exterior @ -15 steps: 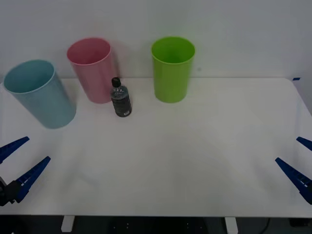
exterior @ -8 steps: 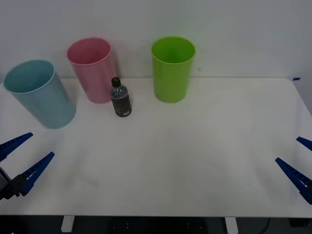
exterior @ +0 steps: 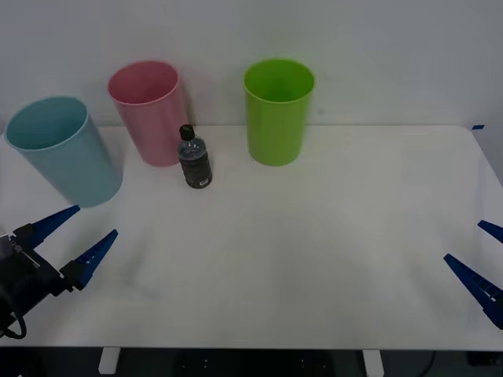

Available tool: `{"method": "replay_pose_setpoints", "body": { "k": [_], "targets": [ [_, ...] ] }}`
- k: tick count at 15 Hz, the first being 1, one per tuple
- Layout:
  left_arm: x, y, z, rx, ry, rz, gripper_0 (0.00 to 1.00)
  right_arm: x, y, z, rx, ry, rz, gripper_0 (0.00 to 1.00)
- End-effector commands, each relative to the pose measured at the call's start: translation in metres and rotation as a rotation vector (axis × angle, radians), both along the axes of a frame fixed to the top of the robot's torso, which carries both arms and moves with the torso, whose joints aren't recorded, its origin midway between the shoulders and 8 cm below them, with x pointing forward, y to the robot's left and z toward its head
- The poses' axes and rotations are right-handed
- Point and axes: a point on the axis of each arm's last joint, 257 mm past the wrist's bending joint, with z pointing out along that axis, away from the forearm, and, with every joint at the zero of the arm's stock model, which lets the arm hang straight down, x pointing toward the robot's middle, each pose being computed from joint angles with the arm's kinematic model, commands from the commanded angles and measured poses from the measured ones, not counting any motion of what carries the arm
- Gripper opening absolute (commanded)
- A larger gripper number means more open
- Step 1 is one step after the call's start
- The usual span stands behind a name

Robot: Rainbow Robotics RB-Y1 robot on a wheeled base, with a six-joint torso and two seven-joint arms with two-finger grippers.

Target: Grasp the object on the table and drop it into the matching bin: aluminum can to the light blue bin, PET bottle to the pink bin.

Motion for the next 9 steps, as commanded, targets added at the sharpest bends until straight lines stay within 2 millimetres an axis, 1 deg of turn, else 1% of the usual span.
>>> {"method": "replay_pose_setpoints", "body": {
  "k": [1, 5, 6, 8, 9],
  "targets": [
    [0.014, -0.014, -0.010, -0.013, 0.023, 0.020, 1.00, 0.000, 0.000, 0.000, 0.000, 0.000, 0.000, 1.00],
    [0.033, -0.043, -0.025, -0.016, 0.053, 0.042, 1.00, 0.000, 0.000, 0.000, 0.000, 0.000, 0.000, 1.00],
    [0.038, -0.049, -0.025, -0.022, 0.052, 0.047, 1.00, 0.000, 0.000, 0.000, 0.000, 0.000, 0.000, 1.00],
    [0.046, -0.053, -0.029, -0.032, 0.055, 0.083, 1.00, 0.000, 0.000, 0.000, 0.000, 0.000, 0.000, 1.00],
    [0.049, -0.051, -0.030, -0.033, 0.056, 0.104, 1.00, 0.000, 0.000, 0.000, 0.000, 0.000, 0.000, 1.00]
  ]
}}
